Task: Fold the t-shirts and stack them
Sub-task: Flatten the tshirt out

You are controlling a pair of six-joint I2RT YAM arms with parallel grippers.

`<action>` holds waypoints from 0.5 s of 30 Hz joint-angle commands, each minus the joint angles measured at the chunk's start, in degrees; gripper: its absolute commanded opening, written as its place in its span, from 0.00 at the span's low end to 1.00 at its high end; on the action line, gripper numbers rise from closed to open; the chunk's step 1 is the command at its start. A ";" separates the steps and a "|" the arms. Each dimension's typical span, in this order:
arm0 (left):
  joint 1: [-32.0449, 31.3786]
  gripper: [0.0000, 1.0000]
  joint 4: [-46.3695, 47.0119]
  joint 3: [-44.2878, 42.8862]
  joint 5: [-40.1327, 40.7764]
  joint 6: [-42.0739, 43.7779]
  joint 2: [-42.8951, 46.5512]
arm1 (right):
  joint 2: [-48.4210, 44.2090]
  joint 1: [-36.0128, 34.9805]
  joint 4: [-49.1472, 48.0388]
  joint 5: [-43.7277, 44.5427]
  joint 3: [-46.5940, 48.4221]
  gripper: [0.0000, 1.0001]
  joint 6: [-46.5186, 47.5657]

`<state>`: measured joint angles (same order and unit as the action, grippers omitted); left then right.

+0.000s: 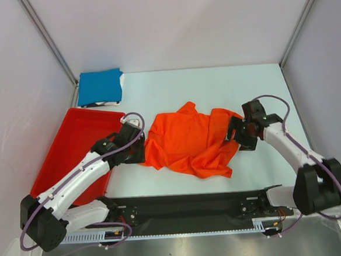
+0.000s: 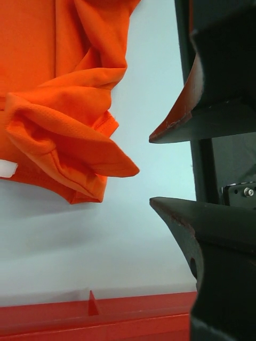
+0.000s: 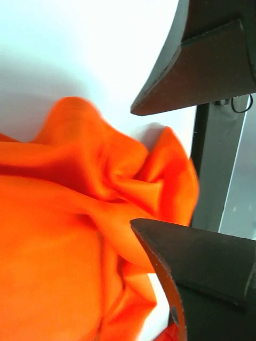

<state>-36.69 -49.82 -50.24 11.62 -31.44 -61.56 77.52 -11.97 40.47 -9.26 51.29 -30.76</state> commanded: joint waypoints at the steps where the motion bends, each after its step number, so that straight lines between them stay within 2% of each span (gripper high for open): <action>1: -0.32 0.50 3.07 -0.21 3.05 3.14 -1.98 | -7.98 0.10 8.39 0.12 -1.97 0.82 0.54; 3: -0.32 0.49 3.15 -1.00 2.89 4.54 -4.87 | -13.16 0.10 9.80 -2.51 -5.22 0.77 -1.05; 7: -0.32 0.44 4.30 -0.91 0.69 5.25 -6.73 | -20.46 0.10 10.42 -5.07 -9.09 0.74 -4.39; 15: -0.32 0.38 6.14 -1.17 -1.42 5.60 -8.75 | -22.41 0.10 12.09 -5.51 -11.21 0.73 -5.79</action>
<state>-36.73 -45.39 -50.26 11.38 -27.11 -69.34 56.23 -11.99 51.48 -13.69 40.80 -34.92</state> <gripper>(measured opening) 0.392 0.738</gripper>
